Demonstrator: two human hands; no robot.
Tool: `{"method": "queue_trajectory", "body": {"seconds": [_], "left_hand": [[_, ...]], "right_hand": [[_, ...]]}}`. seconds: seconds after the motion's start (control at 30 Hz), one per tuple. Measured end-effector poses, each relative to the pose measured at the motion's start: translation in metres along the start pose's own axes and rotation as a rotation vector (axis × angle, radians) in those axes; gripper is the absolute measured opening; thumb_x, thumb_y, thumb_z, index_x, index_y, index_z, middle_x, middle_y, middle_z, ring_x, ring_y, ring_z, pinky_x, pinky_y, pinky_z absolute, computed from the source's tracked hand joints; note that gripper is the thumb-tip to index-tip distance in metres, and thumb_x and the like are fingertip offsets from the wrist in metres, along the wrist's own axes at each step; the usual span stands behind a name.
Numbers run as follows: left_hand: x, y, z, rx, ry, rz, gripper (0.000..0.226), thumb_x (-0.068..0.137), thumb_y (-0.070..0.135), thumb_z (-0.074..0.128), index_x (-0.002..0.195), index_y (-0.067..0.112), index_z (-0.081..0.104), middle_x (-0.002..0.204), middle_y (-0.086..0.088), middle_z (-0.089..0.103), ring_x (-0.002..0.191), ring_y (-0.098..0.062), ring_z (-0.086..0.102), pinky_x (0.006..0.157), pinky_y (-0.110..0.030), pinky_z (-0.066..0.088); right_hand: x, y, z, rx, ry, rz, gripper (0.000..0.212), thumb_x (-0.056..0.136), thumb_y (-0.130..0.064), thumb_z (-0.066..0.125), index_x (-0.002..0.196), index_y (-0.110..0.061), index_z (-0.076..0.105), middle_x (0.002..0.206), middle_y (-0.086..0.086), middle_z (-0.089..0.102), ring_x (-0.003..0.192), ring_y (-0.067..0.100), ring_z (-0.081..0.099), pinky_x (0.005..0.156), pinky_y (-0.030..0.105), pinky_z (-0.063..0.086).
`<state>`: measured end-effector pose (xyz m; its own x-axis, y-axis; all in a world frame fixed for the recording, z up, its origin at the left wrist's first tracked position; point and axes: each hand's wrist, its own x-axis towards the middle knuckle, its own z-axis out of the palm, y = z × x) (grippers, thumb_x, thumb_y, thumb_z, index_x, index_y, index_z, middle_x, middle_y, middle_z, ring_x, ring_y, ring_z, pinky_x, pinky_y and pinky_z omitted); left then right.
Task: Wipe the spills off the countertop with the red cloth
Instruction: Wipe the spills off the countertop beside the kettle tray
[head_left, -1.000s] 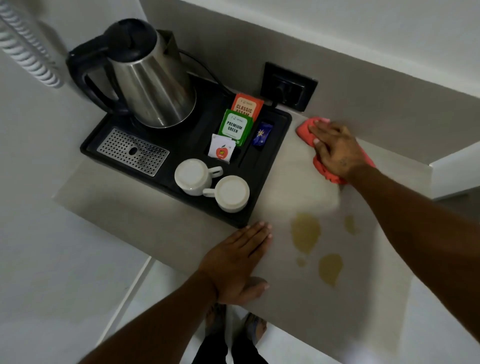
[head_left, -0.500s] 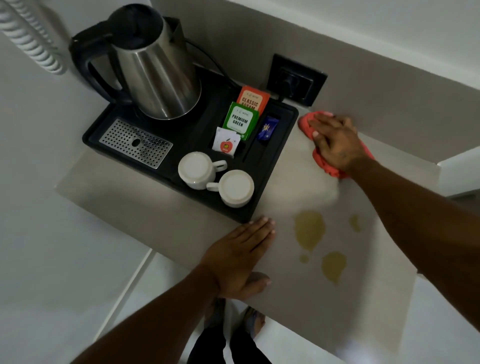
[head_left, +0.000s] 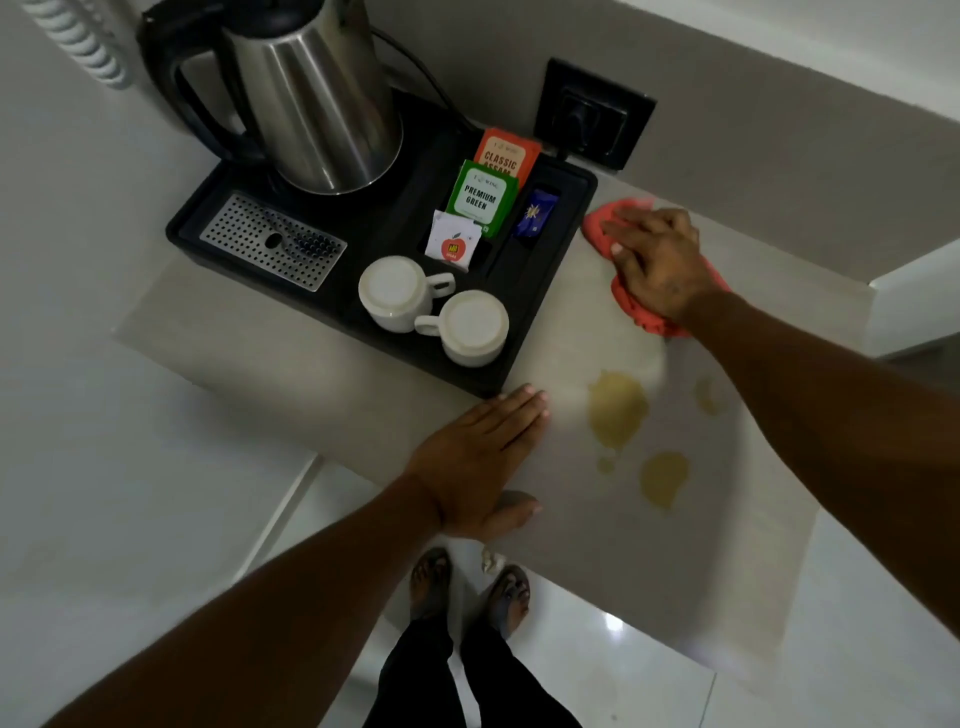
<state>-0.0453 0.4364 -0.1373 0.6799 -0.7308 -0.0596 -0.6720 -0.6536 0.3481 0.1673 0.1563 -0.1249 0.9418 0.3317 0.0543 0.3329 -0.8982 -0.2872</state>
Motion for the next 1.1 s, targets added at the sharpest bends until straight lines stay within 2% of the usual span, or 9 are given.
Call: {"method": "queue_trajectory", "body": {"seconds": [0.17,0.27,0.4,0.53,0.67,0.8,0.87,0.97,1.1], "left_hand": [[-0.001,0.000,0.001,0.008,0.008,0.012,0.093,0.094,0.057,0.052,0.159,0.000,0.016,0.169,-0.020,0.015,0.159,-0.030,0.003,0.128,-0.046,0.012],[-0.002,-0.001,0.004,0.010,0.014,0.016,0.093,0.095,0.057,0.051,0.159,0.001,0.016,0.170,-0.019,0.015,0.159,-0.030,0.003,0.128,-0.047,0.013],[-0.002,-0.002,0.005,0.027,0.011,0.012,0.093,0.094,0.059,0.049,0.159,0.001,0.016,0.170,-0.018,0.014,0.159,-0.029,0.003,0.127,-0.047,0.014],[-0.002,0.000,0.006,0.033,0.015,0.020,0.093,0.094,0.059,0.050,0.159,0.000,0.019,0.169,-0.019,0.017,0.158,-0.030,0.006,0.127,-0.048,0.015],[-0.003,-0.001,0.007,0.061,0.048,0.022,0.092,0.094,0.059,0.049,0.158,-0.001,0.021,0.168,-0.020,0.019,0.158,-0.031,0.008,0.127,-0.048,0.015],[-0.003,-0.001,0.008,0.037,0.058,0.025,0.092,0.094,0.058,0.051,0.158,-0.001,0.021,0.169,-0.019,0.018,0.158,-0.030,0.008,0.127,-0.048,0.015],[-0.003,0.000,0.006,0.030,0.065,0.027,0.092,0.093,0.057,0.053,0.158,0.000,0.021,0.169,-0.019,0.019,0.158,-0.030,0.008,0.127,-0.047,0.015],[-0.004,0.001,0.004,0.029,0.063,0.028,0.092,0.093,0.055,0.056,0.157,-0.002,0.023,0.168,-0.020,0.021,0.158,-0.032,0.011,0.127,-0.048,0.016],[-0.007,0.002,0.005,0.033,0.071,0.011,0.091,0.095,0.056,0.054,0.156,-0.004,0.024,0.167,-0.023,0.022,0.157,-0.033,0.012,0.126,-0.049,0.018]], "right_hand": [[-0.062,-0.018,0.003,-0.008,-0.051,-0.159,0.040,0.099,-0.035,0.041,0.136,-0.027,0.056,0.146,0.003,0.050,0.121,0.034,0.036,0.099,0.048,0.030],[-0.070,-0.008,-0.002,-0.011,-0.057,-0.103,0.041,0.099,-0.036,0.040,0.137,-0.030,0.053,0.148,0.001,0.048,0.124,0.033,0.035,0.100,0.051,0.030],[-0.032,-0.026,0.001,-0.021,-0.023,0.014,0.043,0.099,-0.035,0.038,0.139,-0.027,0.052,0.147,0.008,0.046,0.124,0.043,0.035,0.100,0.052,0.029],[-0.053,-0.049,0.003,-0.031,-0.077,-0.110,0.039,0.100,-0.029,0.045,0.138,-0.027,0.054,0.144,0.009,0.049,0.124,0.041,0.037,0.100,0.052,0.031],[-0.117,-0.038,-0.006,-0.031,-0.138,-0.261,0.035,0.098,-0.027,0.051,0.132,-0.027,0.060,0.145,0.002,0.052,0.130,0.035,0.040,0.107,0.049,0.027],[-0.123,-0.003,-0.027,-0.070,-0.172,-0.186,0.038,0.098,-0.028,0.045,0.132,-0.023,0.060,0.146,0.005,0.052,0.136,0.038,0.040,0.112,0.055,0.026],[-0.105,-0.011,-0.026,-0.040,-0.159,-0.119,0.039,0.098,-0.023,0.047,0.137,-0.021,0.056,0.149,0.009,0.048,0.141,0.039,0.034,0.115,0.054,0.022],[-0.099,-0.048,-0.008,0.017,-0.129,-0.146,0.041,0.099,-0.014,0.051,0.140,-0.017,0.053,0.151,0.013,0.043,0.145,0.036,0.028,0.120,0.047,0.016],[-0.163,-0.068,0.003,0.034,-0.150,-0.260,0.038,0.100,-0.019,0.047,0.138,-0.016,0.056,0.151,0.007,0.042,0.147,0.029,0.024,0.121,0.045,0.015]]}}
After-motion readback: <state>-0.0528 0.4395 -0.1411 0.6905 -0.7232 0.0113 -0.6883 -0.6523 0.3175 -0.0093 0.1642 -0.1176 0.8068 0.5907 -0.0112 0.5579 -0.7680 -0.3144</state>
